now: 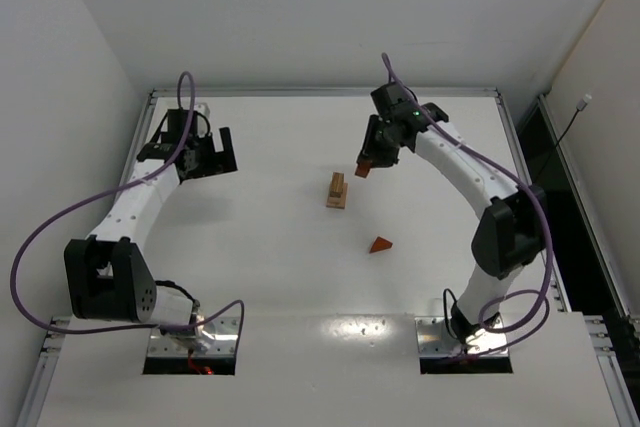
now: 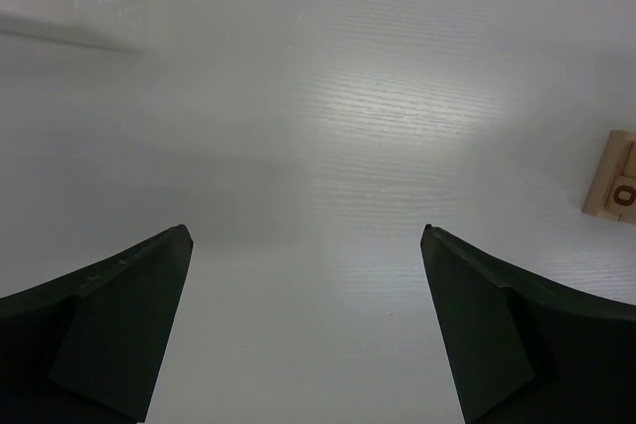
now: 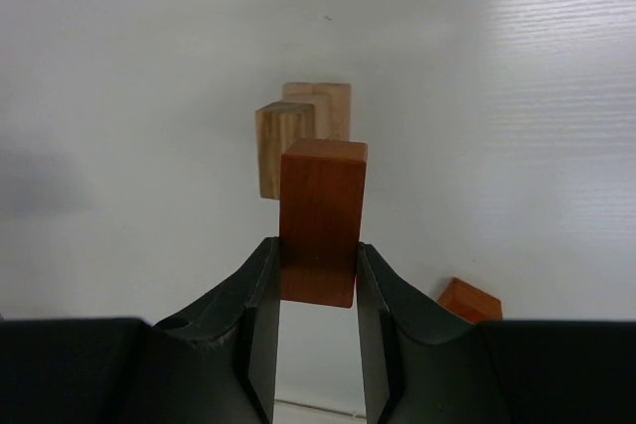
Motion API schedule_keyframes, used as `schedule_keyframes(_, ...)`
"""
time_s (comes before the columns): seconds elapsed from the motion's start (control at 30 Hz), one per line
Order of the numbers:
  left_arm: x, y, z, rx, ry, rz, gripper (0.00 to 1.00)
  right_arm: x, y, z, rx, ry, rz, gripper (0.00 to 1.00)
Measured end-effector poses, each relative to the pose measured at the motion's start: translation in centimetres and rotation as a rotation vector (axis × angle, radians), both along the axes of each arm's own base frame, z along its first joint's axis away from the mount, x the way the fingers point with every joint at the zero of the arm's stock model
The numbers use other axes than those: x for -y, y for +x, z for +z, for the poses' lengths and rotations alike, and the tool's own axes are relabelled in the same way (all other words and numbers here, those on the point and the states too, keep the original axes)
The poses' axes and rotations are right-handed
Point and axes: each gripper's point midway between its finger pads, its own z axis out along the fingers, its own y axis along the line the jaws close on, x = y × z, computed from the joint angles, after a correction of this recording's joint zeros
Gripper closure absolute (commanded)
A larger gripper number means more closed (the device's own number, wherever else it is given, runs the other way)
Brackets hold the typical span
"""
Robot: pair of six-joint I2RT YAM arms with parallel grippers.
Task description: Build the wood block tower
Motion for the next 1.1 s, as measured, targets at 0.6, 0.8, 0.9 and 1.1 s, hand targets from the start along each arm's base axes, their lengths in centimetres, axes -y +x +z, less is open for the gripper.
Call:
schedule_keyframes(0.6, -0.4, -0.2, 0.5, 0.019, 0.024, 0.0, 0.0, -6.2, -0.6, -1.3, 0.001, -0.071, 0.115, 1.0)
schedule_keyframes(0.8, -0.4, -0.1, 0.5, 0.023, 0.025, -0.002, 0.0, -5.9, -0.3, -2.6, -0.014, -0.108, 0.103, 1.0)
schedule_keyframes(0.9, -0.4, -0.1, 0.5, 0.023, 0.025, -0.002, 0.0, -5.8, -0.3, -3.4, -0.029, -0.125, 0.1, 1.0)
schedule_keyframes(1.1, -0.3, -0.1, 0.5, 0.023, 0.022, -0.005, 0.0, -5.7, -0.3, -4.1, -0.045, -0.136, 0.1, 1.0)
